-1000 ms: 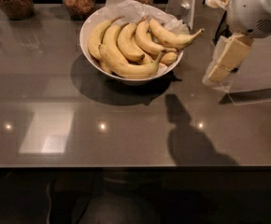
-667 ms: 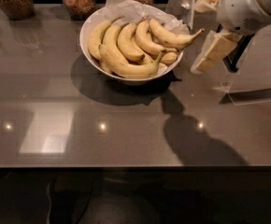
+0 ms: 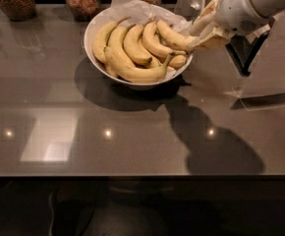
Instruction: Pick banana from white bowl
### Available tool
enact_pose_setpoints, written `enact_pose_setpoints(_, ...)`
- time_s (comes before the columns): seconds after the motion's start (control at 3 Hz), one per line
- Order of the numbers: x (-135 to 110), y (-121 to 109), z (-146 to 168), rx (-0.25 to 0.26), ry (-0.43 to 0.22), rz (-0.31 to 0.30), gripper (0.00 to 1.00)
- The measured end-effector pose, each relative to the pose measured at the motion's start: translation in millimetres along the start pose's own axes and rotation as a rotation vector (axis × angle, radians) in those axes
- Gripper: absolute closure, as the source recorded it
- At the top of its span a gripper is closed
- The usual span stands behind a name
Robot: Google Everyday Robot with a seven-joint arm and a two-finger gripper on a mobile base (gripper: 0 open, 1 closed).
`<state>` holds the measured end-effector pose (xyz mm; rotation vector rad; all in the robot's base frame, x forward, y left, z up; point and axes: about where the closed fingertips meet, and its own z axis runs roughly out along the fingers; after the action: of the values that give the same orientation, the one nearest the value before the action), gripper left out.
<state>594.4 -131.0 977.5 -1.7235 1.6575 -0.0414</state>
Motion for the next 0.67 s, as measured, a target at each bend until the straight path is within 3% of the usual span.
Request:
enact_pose_setpoints(0.33, 4, -11, 14, 0.008, -0.002, -0.007, 0.70)
enact_pose_setpoints(0.67, 9, -19, 29, 0.004, 0.006, -0.001, 0.61)
